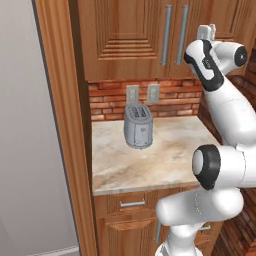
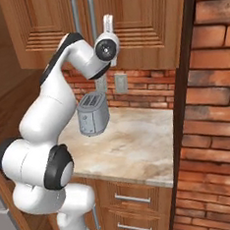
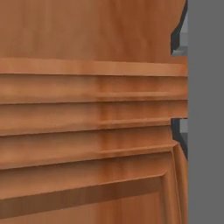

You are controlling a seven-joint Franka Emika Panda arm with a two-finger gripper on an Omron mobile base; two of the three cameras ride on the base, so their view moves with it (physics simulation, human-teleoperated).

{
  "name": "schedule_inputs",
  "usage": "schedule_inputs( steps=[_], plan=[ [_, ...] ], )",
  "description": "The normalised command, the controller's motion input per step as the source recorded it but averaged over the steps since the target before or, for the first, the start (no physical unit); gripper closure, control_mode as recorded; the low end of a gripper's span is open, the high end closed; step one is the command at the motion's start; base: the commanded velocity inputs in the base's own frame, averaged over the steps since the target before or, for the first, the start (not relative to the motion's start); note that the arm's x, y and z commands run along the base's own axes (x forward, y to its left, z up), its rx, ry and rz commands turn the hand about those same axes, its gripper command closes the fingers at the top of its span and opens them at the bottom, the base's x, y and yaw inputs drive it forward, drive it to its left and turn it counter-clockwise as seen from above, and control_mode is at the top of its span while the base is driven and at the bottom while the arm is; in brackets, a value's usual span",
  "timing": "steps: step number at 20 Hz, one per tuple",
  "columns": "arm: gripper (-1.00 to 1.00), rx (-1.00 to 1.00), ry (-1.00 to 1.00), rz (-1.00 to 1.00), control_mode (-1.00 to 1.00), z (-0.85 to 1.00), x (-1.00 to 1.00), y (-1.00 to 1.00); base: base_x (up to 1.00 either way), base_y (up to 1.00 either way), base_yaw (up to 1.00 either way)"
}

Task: Pick the avocado and bread from the counter and place them on the plate. Then pick the jam from the cabinet and place it next to the plate. Lastly close the cabinet door.

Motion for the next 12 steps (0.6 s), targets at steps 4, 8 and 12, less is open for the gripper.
schedule_inputs(
  steps=[4, 8, 12],
  plan=[
    [-1.00, 0.00, 0.08, 0.03, -1.00, -0.03, 1.00, 0.07, 0.00, 0.00, 0.00],
    [-1.00, 0.00, 0.15, 0.00, -1.00, 0.01, 0.22, 0.19, 0.00, 0.00, 0.00],
    [-1.00, -0.02, 0.01, 0.00, -1.00, 0.05, -0.80, 0.48, 0.00, 0.00, 0.00]
  ],
)
